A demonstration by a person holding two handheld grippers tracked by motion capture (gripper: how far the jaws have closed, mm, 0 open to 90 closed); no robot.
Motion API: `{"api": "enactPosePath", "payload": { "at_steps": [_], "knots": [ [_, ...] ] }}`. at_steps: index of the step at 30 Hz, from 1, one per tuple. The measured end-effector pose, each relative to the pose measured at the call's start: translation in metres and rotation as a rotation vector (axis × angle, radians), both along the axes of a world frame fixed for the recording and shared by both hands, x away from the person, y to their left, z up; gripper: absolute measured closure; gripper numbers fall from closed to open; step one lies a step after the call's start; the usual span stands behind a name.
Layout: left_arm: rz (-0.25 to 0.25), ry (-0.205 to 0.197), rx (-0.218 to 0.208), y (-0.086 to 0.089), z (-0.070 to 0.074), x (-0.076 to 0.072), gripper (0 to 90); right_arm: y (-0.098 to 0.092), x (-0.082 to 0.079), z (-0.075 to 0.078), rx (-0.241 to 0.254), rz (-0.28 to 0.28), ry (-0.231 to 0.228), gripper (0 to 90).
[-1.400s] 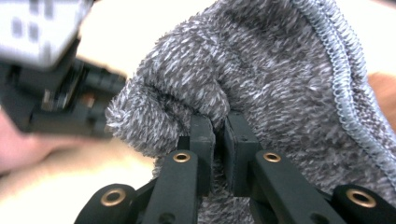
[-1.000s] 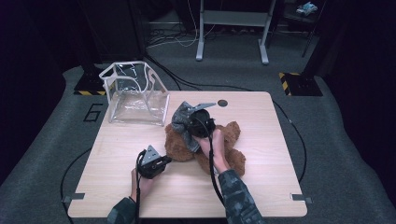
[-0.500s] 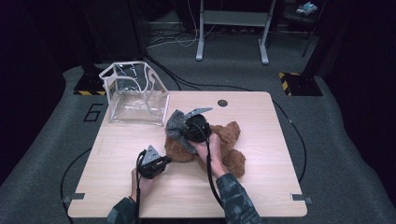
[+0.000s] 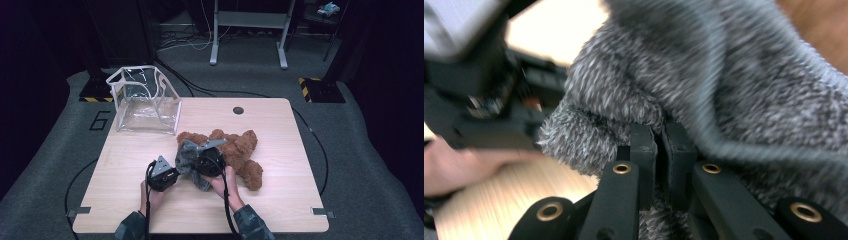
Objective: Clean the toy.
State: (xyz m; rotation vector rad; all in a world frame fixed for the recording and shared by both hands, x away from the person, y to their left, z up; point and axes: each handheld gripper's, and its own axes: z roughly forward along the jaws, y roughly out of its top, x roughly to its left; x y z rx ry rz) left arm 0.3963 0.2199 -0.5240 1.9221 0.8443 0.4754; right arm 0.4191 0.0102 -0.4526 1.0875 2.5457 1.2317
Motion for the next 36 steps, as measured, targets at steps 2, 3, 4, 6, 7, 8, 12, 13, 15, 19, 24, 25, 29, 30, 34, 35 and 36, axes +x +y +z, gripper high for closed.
{"api": "enactPosePath", "payload": {
  "at_steps": [2,3,4,6,7,8,12,13,15,19,24,25,29,30,34,35,36],
  "knots": [
    [0.003,0.001,-0.005,0.0,0.0,0.0,85.4,0.0,-0.001,-0.005,-0.006,0.002,0.012,85.8],
    [0.003,0.002,-0.006,0.0,0.0,0.0,85.4,0.001,-0.002,-0.009,-0.01,0.001,0.026,85.8],
    [0.01,-0.003,-0.013,0.0,-0.001,0.0,85.5,0.001,-0.002,-0.017,-0.016,-0.001,0.043,85.8],
    [0.007,-0.003,-0.008,0.0,-0.001,0.0,85.5,0.001,-0.002,-0.02,-0.028,-0.001,0.051,85.8],
    [0.004,-0.002,-0.001,0.0,0.0,0.0,85.5,0.001,-0.003,-0.025,-0.028,-0.003,0.066,85.8],
    [0.003,-0.002,-0.002,0.0,0.0,0.0,85.5,0.001,-0.003,-0.027,-0.029,-0.007,0.074,85.9],
    [0.004,0.001,-0.012,0.0,0.0,0.0,85.6,0.0,-0.005,-0.03,-0.029,-0.013,0.084,85.8],
    [0.007,-0.005,-0.016,0.0,-0.001,0.0,85.6,0.0,-0.006,-0.028,-0.03,-0.009,0.074,85.8],
    [0.006,-0.006,-0.015,0.0,-0.001,0.0,85.7,-0.002,-0.008,-0.023,-0.023,-0.006,0.053,85.8],
    [0.006,-0.007,-0.015,0.0,-0.001,0.0,85.7,-0.01,-0.011,-0.007,-0.012,-0.007,0.007,85.8],
    [0.0,-0.002,-0.006,0.001,0.0,0.0,85.7,-0.023,-0.01,0.017,0.018,-0.049,-0.036,85.8],
    [-0.002,0.0,-0.006,0.001,0.0,0.0,85.7,-0.026,-0.009,0.022,0.023,-0.057,-0.047,85.8],
    [-0.004,0.0,-0.002,0.001,0.0,-0.001,85.7,-0.042,0.0,0.043,0.038,-0.112,-0.088,85.8],
    [-0.004,0.0,-0.002,0.001,0.0,-0.001,85.7,-0.045,0.003,0.046,0.038,-0.12,-0.098,85.7],
    [-0.001,-0.003,0.002,0.0,0.0,-0.001,85.6,-0.058,0.022,0.066,0.027,-0.191,-0.133,85.7],
    [-0.001,-0.003,0.002,0.0,0.0,-0.001,85.7,-0.059,0.028,0.069,0.007,-0.21,-0.142,85.6],
    [-0.001,-0.002,0.0,-0.001,0.0,-0.001,85.7,-0.061,0.033,0.071,0.001,-0.219,-0.144,85.6]
  ]
}}
